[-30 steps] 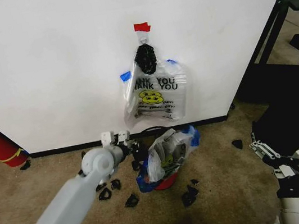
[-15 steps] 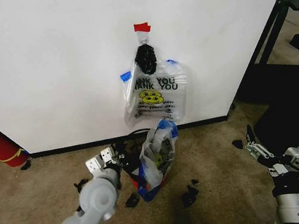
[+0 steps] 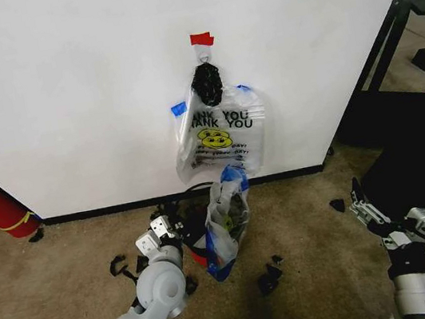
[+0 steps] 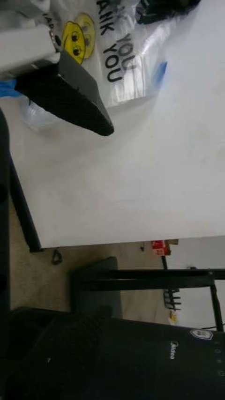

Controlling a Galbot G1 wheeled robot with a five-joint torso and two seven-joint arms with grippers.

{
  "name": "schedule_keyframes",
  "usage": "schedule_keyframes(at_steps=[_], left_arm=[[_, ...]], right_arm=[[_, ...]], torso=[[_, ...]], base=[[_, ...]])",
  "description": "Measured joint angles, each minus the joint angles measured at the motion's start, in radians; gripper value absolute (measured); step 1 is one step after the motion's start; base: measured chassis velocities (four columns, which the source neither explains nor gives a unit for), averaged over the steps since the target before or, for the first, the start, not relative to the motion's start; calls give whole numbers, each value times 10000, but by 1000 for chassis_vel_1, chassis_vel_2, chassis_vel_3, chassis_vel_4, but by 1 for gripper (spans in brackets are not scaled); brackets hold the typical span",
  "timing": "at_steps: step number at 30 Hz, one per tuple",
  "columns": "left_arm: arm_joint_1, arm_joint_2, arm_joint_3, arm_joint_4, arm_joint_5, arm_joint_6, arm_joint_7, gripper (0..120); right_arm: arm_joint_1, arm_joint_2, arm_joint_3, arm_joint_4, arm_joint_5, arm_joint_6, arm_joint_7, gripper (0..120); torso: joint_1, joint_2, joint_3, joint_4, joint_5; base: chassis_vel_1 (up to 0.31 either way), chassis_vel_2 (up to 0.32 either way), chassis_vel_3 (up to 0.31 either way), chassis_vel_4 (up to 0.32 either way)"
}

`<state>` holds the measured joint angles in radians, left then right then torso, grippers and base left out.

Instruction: Pick up the garbage bag from the wall and place it over the trash bin.

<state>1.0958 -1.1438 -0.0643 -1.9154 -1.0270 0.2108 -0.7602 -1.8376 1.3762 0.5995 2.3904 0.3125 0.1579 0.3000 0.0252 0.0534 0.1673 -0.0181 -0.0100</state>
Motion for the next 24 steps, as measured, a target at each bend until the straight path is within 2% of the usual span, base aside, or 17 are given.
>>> schedule_keyframes(at_steps=[5, 11, 12, 18, 20, 22, 24], left_arm=[[60, 2, 5, 21, 14, 212, 160, 3], [32, -62, -42, 42, 140, 361, 252, 26], [32, -62, -42, 42, 140, 361, 252, 26], [-127, 598, -197, -360, 105, 545, 278, 52], [-97, 678, -281, -479, 118, 569, 290, 55], [62, 813, -427, -709, 425, 570, 440, 64], [332, 965, -588, -982, 1218, 436, 775, 72]], right_arm=[[19, -35, 0, -55, 9, 0, 0, 100], [28, -43, 0, -172, 26, 42, -7, 100], [28, -43, 0, -172, 26, 42, -7, 100], [102, -39, -83, -257, 76, 36, -10, 100], [127, -63, -108, -261, 92, -2, -6, 100], [184, -142, -157, -256, 202, -157, 17, 100], [341, -327, -226, -244, 404, -519, 148, 100]], torso=[[0, 0, 0, 0, 1], [0, 0, 0, 0, -1], [0, 0, 0, 0, -1], [0, -2, 0, 0, 0], [0, -2, 0, 0, 0], [0, -2, 0, -2, -1], [0, -2, 0, -1, -1]], base=[[0, 0, 0, 0], [0, 0, 0, 0], [0, 0, 0, 0], [0, 0, 0, 0], [0, 0, 0, 0], [0, 0, 0, 0], [0, 0, 0, 0]])
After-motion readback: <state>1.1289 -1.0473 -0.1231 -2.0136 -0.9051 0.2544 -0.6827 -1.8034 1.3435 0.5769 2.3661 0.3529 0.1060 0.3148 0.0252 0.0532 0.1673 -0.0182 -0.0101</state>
